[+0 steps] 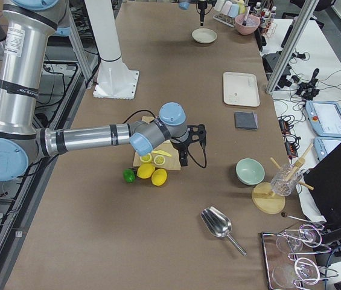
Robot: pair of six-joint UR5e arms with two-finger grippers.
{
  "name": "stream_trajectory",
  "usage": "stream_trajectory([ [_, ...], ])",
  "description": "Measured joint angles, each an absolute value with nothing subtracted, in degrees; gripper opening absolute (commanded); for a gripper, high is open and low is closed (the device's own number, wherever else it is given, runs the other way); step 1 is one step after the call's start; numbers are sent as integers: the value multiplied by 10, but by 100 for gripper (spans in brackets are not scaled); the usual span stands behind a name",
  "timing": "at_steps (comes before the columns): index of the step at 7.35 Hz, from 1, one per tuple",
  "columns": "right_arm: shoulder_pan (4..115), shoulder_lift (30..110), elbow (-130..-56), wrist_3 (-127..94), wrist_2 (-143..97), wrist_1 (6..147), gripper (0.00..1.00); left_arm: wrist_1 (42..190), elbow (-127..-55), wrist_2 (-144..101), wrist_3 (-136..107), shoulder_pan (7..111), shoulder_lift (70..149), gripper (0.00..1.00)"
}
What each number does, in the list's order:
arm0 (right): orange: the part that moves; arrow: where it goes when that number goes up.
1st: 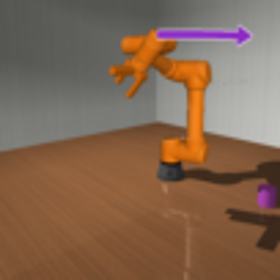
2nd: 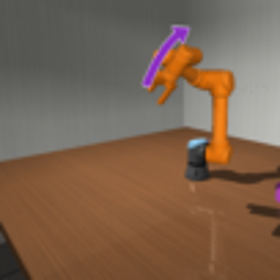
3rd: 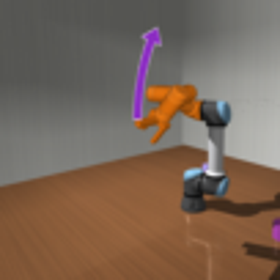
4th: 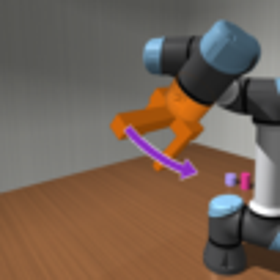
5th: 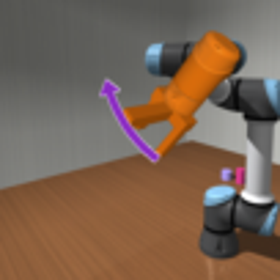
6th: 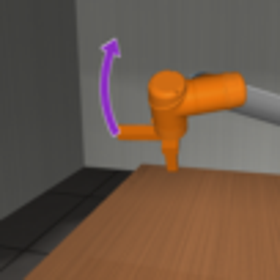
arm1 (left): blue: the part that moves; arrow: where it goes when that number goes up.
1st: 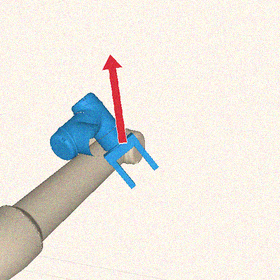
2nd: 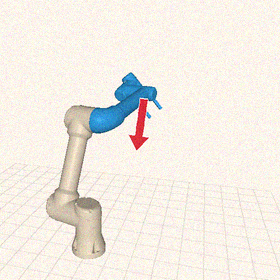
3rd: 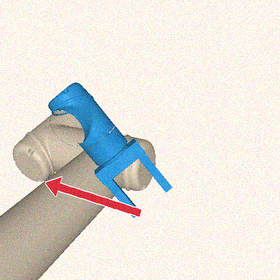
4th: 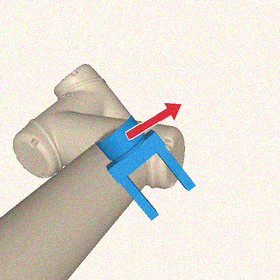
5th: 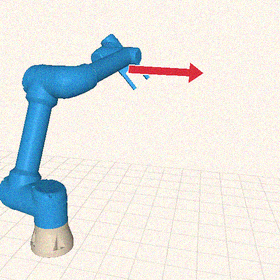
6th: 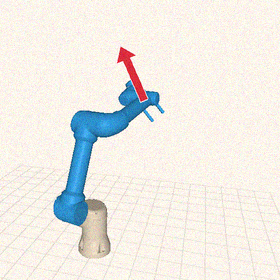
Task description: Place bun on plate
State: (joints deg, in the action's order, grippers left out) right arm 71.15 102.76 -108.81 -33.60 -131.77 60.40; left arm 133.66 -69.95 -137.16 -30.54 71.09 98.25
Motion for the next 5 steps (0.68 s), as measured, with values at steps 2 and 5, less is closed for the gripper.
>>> stream_trajectory([
  [2,711,1026,-1088,-338,-1317,604,100,1357,-675,-1360,-320,705,991,93],
  [5,711,1025,-1088,-339,-1317,604,100,1374,-666,-1349,-339,695,994,73],
])
